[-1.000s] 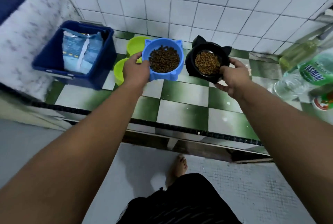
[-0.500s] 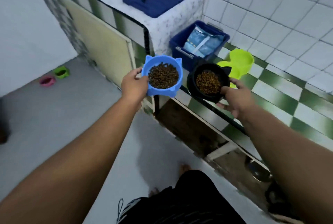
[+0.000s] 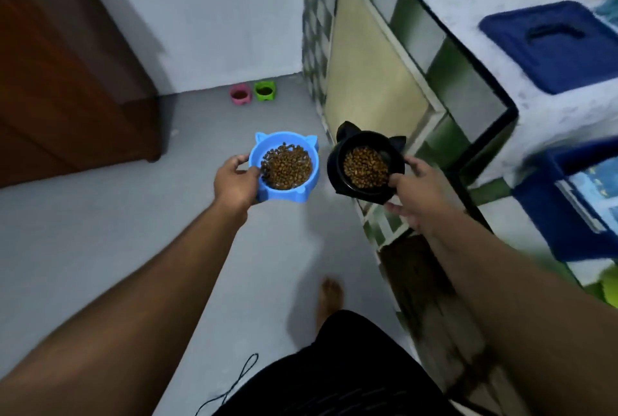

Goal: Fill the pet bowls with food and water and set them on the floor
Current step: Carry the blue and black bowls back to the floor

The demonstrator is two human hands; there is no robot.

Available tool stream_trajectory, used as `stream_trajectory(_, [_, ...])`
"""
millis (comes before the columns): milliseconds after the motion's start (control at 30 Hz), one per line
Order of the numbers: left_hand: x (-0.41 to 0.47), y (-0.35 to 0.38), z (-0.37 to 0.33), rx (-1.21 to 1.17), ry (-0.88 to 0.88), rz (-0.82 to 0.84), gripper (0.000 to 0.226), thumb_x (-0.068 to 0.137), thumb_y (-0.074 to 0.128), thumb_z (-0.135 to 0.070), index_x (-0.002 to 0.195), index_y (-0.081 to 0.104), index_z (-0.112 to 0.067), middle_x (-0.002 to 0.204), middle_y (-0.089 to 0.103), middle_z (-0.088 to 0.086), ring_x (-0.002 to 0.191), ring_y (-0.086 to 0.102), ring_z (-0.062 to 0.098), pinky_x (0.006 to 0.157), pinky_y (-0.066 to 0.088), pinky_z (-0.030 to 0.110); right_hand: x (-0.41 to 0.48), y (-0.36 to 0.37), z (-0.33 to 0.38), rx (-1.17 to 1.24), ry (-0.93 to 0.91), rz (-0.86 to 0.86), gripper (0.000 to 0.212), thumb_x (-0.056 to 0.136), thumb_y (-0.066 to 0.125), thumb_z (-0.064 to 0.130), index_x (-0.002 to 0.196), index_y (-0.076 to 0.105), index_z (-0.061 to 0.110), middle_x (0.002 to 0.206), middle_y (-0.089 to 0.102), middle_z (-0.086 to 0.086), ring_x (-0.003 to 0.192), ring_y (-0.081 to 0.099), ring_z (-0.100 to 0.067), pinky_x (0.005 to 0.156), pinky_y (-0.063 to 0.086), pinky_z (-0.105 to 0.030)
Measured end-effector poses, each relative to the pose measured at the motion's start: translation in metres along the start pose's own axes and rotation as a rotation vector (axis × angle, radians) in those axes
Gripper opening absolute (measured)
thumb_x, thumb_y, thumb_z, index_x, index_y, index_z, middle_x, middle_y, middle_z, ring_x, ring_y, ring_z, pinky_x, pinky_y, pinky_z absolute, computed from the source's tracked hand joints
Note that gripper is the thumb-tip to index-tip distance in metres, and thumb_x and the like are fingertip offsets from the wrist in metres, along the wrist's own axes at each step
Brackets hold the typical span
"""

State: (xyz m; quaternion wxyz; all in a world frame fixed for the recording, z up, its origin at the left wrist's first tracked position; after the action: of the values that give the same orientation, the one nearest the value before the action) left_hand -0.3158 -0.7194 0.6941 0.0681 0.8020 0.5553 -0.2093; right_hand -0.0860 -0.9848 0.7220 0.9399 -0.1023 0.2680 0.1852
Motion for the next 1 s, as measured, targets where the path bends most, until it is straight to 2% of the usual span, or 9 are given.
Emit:
stream_trajectory(67, [0.04,-0.013,-0.008,-0.003,0.004,-0.062,0.029,0.095,0.055,-0.001,0.114,0.062,-0.022,0.079,0.066,0.005,0.061,0.065,0.016,0.054,0.061,0.036,0.037,0.042,0.018,-0.018,0.01,0.038,0.056,0.093,0.055,-0.006,0.134,0.051,0.032,0.129,0.05,-0.009,0.102,0.059,-0.023,0.064,0.06,-0.037])
stream_trajectory(233, [0.136,-0.036,-0.027,-0.016,-0.052,-0.203,0.03,0.094,0.054,-0.001,0.116,0.06,-0.021,0.083,0.067,0.008,0.067,0.067,0.022,0.052,0.058,0.034,0.121,0.139,0.064,-0.151,0.011,0.146,0.058,0.091,0.053,-0.009,0.136,0.05,0.027,0.12,0.051,-0.006,0.082,0.056,-0.012,0.067,0.059,-0.038])
stream_trajectory(333, [0.192,-0.048,-0.038,-0.057,-0.092,-0.27,0.028,0.094,0.055,-0.002,0.114,0.057,-0.022,0.085,0.066,0.009,0.065,0.066,0.022,0.051,0.058,0.033,0.171,0.193,0.089,-0.214,0.021,0.156,0.057,0.09,0.054,-0.005,0.135,0.05,0.029,0.125,0.054,-0.008,0.095,0.064,-0.025,0.075,0.062,-0.045])
stream_trajectory(400, [0.234,-0.051,-0.043,-0.072,-0.114,-0.3,0.027,0.094,0.055,-0.003,0.114,0.056,-0.021,0.088,0.067,0.011,0.067,0.066,0.023,0.052,0.058,0.034,0.209,0.229,0.099,-0.235,0.036,0.175,0.057,0.089,0.054,-0.004,0.134,0.05,0.032,0.129,0.056,-0.009,0.104,0.064,-0.03,0.074,0.062,-0.047])
stream_trajectory(533, [0.325,-0.052,-0.043,-0.067,-0.144,-0.344,0.025,0.094,0.056,-0.005,0.113,0.054,-0.021,0.093,0.067,0.014,0.071,0.067,0.026,0.057,0.06,0.039,0.282,0.295,0.112,-0.236,0.079,0.199,0.058,0.089,0.053,-0.008,0.132,0.049,0.031,0.132,0.055,-0.012,0.109,0.062,-0.032,0.071,0.061,-0.046])
stream_trajectory(667, [0.431,-0.039,-0.04,-0.063,-0.21,-0.331,0.023,0.094,0.056,-0.006,0.111,0.05,-0.02,0.093,0.064,0.014,0.074,0.067,0.027,0.072,0.063,0.051,0.365,0.36,0.119,-0.236,0.115,0.151,0.056,0.09,0.052,-0.009,0.129,0.051,0.031,0.134,0.054,-0.013,0.11,0.062,-0.033,0.069,0.061,-0.046])
stream_trajectory(800, [0.536,-0.021,-0.029,0.014,-0.236,-0.332,0.021,0.09,0.058,-0.01,0.1,0.05,-0.027,0.09,0.065,0.011,0.087,0.072,0.035,0.077,0.062,0.058,0.451,0.419,0.109,-0.222,0.146,0.124,0.057,0.091,0.053,-0.008,0.135,0.048,0.029,0.14,0.05,-0.012,0.114,0.06,-0.032,0.077,0.06,-0.051])
stream_trajectory(900, [0.612,-0.006,-0.009,0.042,-0.265,-0.37,0.021,0.087,0.059,-0.014,0.091,0.049,-0.031,0.089,0.066,0.009,0.091,0.073,0.038,0.077,0.062,0.057,0.518,0.465,0.094,-0.225,0.171,0.13,0.052,0.091,0.052,-0.008,0.126,0.048,0.031,0.138,0.051,-0.012,0.112,0.059,-0.03,0.068,0.061,-0.045])
stream_trajectory(1000, [0.687,0.018,0.021,0.084,-0.284,-0.369,0.02,0.089,0.059,-0.015,0.09,0.048,-0.031,0.09,0.065,0.008,0.084,0.072,0.034,0.074,0.063,0.055,0.597,0.512,0.067,-0.271,0.19,0.167,0.053,0.09,0.052,-0.009,0.128,0.048,0.028,0.138,0.05,-0.013,0.114,0.059,-0.031,0.063,0.06,-0.042])
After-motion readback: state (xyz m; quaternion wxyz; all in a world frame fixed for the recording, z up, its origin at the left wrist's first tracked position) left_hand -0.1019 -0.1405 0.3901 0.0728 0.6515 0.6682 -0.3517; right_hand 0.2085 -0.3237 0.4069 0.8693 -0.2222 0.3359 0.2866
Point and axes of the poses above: each hand's wrist, its own x-axis towards the middle knuckle, its own y-axis out of the palm, z = x × y, the point moved 9 cm from there along x, towards the middle knuckle
